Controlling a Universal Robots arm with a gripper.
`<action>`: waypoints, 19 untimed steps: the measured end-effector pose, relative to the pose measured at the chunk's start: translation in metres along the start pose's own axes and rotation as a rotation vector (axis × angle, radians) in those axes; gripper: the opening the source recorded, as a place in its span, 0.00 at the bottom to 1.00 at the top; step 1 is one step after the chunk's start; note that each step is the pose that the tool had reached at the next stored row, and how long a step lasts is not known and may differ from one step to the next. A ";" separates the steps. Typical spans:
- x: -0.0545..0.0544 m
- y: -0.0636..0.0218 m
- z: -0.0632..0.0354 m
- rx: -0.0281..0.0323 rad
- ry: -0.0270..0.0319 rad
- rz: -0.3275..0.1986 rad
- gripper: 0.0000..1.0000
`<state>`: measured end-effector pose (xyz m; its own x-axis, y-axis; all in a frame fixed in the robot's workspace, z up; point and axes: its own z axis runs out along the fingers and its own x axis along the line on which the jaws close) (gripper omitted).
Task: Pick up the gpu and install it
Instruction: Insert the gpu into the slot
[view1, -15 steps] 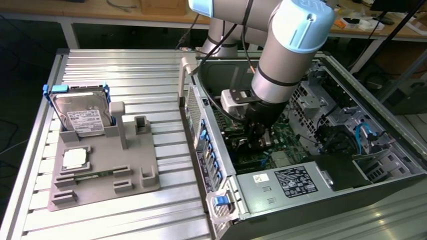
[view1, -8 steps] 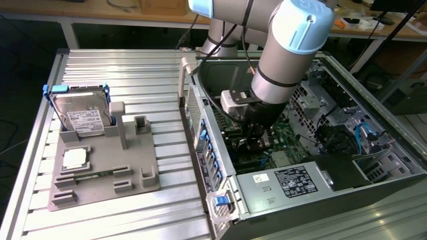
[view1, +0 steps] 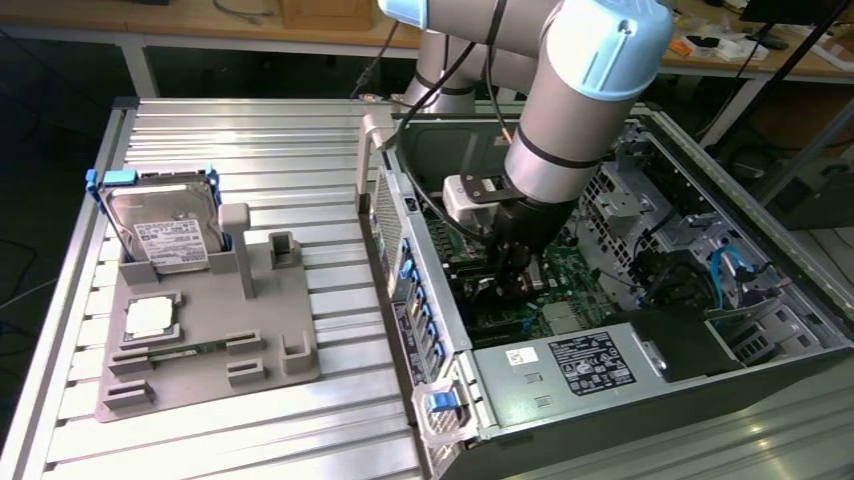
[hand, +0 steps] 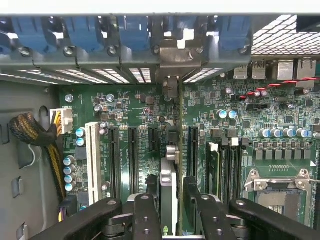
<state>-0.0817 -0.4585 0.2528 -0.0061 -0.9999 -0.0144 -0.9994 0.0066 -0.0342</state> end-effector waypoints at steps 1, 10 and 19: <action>0.000 0.0000 -0.0011 0.0009 0.0000 0.000 0.35; 0.000 -0.0004 -0.0120 0.0111 0.0000 0.000 0.35; 0.000 -0.0007 -0.0198 0.0156 -0.0001 0.000 0.35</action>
<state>-0.0817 -0.4585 0.2726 -0.0059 -0.9999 -0.0145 -0.9987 0.0066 -0.0497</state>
